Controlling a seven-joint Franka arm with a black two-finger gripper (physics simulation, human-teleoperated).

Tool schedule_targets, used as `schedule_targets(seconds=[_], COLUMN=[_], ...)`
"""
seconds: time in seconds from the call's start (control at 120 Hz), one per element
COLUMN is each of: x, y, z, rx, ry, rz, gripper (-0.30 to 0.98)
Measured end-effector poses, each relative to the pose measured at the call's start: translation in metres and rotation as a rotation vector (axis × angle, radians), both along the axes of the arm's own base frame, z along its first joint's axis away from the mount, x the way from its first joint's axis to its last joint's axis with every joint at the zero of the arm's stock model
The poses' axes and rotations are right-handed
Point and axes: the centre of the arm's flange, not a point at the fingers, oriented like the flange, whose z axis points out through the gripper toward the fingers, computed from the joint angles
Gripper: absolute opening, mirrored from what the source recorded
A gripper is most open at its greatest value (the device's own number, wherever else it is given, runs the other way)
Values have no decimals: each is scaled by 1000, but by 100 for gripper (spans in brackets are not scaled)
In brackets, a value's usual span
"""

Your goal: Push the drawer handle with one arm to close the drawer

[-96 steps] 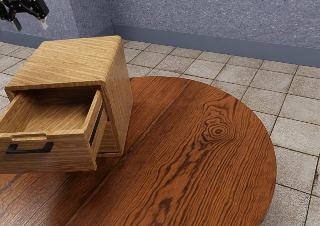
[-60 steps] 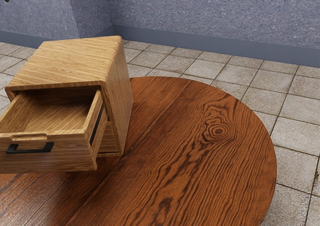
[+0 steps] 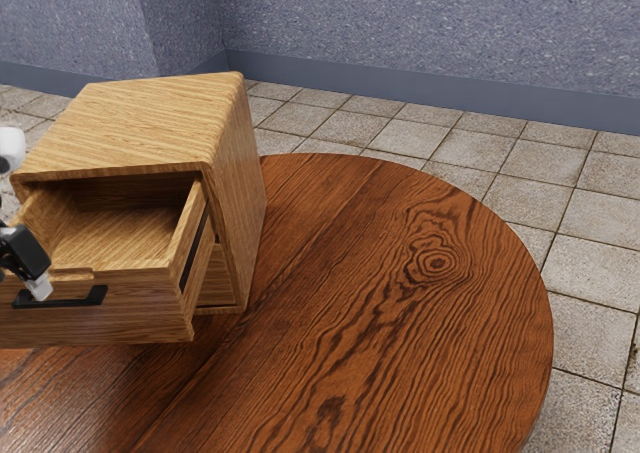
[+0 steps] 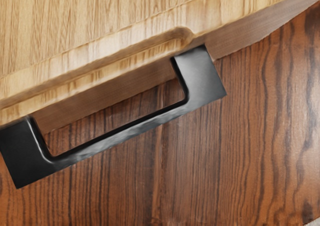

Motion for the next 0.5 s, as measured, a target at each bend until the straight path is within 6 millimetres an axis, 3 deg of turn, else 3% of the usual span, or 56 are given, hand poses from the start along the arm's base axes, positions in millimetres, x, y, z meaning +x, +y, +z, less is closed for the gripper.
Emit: schedule_targets(seconds=[0.067, 0.267, 0.5], x=[-11, -28, -15], y=[-7, -20, -23], z=[-14, -24, -46], rx=[-2, -66, -107], ry=[3, 83, 231], rz=[12, 103, 235], gripper=[67, 66, 66])
